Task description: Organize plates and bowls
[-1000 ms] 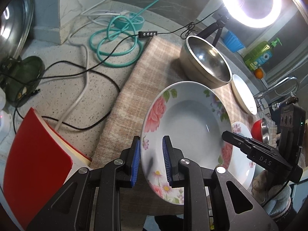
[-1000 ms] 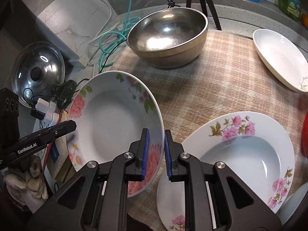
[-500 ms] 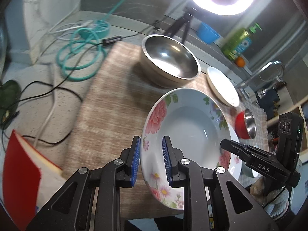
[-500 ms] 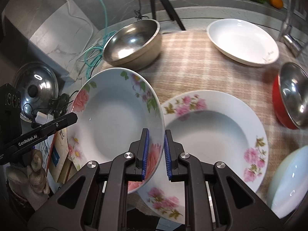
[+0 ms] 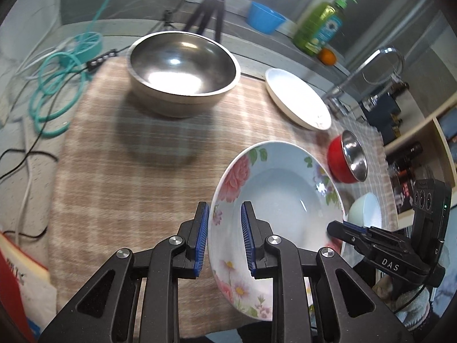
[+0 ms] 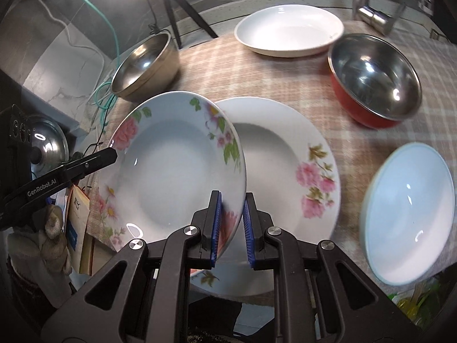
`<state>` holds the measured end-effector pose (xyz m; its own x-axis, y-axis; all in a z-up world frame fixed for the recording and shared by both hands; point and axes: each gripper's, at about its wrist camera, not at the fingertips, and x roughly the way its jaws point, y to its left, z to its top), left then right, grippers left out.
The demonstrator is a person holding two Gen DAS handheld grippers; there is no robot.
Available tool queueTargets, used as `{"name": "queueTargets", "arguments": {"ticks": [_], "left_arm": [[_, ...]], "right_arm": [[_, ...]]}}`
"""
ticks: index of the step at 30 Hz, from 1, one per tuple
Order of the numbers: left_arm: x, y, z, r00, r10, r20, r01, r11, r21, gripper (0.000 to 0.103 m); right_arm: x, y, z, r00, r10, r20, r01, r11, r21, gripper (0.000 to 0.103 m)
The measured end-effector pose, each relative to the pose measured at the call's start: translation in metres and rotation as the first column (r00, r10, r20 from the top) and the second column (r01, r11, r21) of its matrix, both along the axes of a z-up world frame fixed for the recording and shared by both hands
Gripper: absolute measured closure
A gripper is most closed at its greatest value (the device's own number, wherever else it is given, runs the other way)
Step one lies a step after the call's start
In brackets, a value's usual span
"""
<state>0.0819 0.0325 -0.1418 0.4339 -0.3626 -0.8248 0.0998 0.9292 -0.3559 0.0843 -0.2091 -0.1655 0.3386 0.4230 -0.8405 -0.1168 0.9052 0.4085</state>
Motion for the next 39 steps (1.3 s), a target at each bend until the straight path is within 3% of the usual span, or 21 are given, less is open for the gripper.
{"name": "queueTargets", "arguments": {"ticks": [21,39], "left_arm": [[0.031,-0.061,-0.020,0.986,-0.165,-0.037,0.167,0.984,0.056,0.082],[0.036,-0.071,-0.026,0.985,-0.168,-0.035,0.171,0.981,0.094,0.082]], "right_arm": [[-0.023,-0.042,-0.015,0.992,-0.119,-0.052,0.118,0.993,-0.020,0.087],[-0.023,-0.036,-0.015,0.994,-0.099,-0.043,0.096,0.993,-0.070,0.084]]}}
